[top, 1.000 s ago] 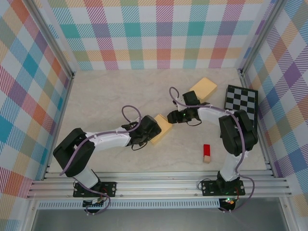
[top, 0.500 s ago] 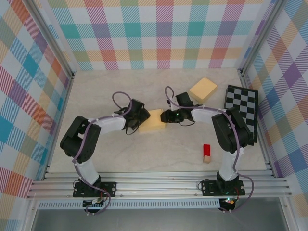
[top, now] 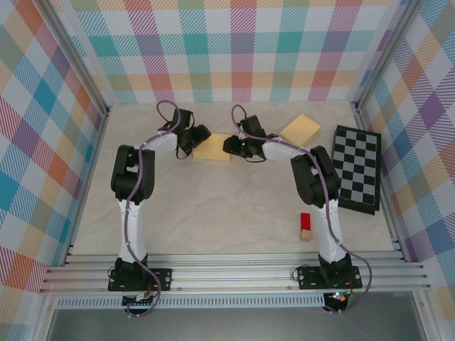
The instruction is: Fold the paper box
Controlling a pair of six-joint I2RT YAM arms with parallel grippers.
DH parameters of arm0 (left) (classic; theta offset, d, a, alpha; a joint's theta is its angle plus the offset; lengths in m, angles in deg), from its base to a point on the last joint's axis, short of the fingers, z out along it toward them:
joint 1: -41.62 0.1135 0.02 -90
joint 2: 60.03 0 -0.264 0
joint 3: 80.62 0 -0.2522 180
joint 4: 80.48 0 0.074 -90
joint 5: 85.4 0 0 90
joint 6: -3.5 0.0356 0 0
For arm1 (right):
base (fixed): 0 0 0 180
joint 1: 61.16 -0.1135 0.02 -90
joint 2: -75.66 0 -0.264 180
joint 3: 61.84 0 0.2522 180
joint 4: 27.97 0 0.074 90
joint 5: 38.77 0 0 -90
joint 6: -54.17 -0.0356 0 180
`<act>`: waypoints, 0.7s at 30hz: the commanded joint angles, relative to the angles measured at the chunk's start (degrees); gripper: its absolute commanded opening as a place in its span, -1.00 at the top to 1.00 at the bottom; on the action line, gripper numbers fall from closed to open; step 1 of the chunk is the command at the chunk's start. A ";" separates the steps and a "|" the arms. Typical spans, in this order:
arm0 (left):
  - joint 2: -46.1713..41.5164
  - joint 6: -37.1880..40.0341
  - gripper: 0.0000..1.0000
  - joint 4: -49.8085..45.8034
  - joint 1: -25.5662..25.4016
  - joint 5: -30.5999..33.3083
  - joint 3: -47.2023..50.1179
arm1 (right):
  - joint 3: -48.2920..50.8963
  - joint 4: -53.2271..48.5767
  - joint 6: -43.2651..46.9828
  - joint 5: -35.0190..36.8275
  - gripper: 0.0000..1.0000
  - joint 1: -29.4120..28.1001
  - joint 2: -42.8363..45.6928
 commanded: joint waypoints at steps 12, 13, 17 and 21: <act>-24.63 9.87 -1.00 -7.08 7.91 7.23 16.01 | 27.86 -2.92 15.81 2.25 -0.16 10.93 34.77; -28.53 11.73 -1.00 -5.41 7.86 10.74 20.63 | 31.66 -2.22 18.35 3.75 -0.18 11.86 38.26; -42.00 20.02 -1.00 13.65 7.57 23.08 44.13 | 47.59 6.27 29.72 11.47 -0.33 13.30 49.49; -52.98 27.74 -1.00 30.35 8.25 30.77 61.35 | 58.53 16.40 32.84 13.89 -0.43 16.14 56.90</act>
